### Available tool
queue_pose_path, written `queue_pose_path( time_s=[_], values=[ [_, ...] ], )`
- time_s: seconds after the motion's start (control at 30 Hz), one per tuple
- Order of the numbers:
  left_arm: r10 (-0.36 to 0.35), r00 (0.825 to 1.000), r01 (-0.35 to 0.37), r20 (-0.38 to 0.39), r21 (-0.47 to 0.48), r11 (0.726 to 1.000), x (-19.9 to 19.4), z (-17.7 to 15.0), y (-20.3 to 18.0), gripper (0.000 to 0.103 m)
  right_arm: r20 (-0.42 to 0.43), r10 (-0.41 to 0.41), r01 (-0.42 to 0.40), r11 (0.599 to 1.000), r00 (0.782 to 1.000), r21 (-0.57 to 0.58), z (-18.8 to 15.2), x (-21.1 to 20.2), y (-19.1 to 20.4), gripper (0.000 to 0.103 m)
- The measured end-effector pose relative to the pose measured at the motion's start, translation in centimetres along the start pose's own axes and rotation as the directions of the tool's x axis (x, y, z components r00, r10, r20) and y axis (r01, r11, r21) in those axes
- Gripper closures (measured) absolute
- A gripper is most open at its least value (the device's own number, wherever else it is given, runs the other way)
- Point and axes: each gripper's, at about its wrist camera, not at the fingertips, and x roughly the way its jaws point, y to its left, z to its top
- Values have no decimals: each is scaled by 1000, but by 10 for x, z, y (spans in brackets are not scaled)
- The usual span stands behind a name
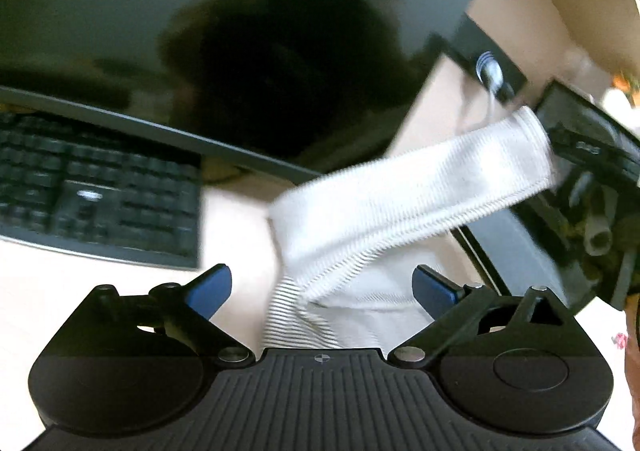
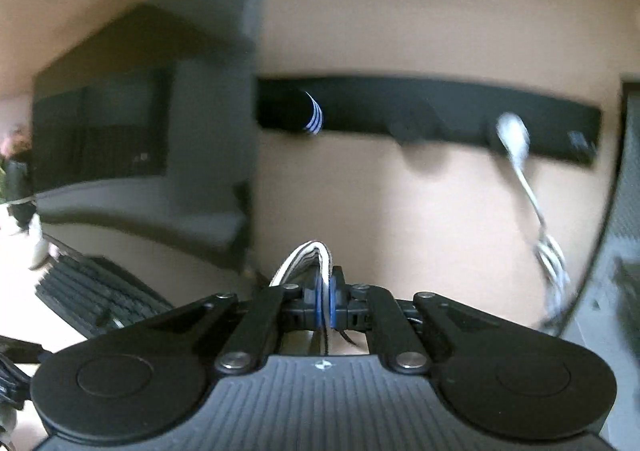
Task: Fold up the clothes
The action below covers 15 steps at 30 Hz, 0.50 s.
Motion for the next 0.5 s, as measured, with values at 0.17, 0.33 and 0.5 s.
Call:
queue_pose_path(
  time_s=[0.17, 0.33, 0.5],
  values=[
    [-8, 998, 13, -62, 94, 995, 25, -8, -33, 1, -86, -27, 32, 997, 996, 63, -38, 18, -37, 99],
    [17, 995, -2, -100, 148, 989, 47, -4, -46, 0, -218, -87, 98, 994, 972, 43, -82, 37, -61, 95],
    [48, 990, -26, -131, 169, 985, 71, 0, -51, 0, -266, -207, 216, 976, 942, 8, -108, 29, -80, 68]
  ],
)
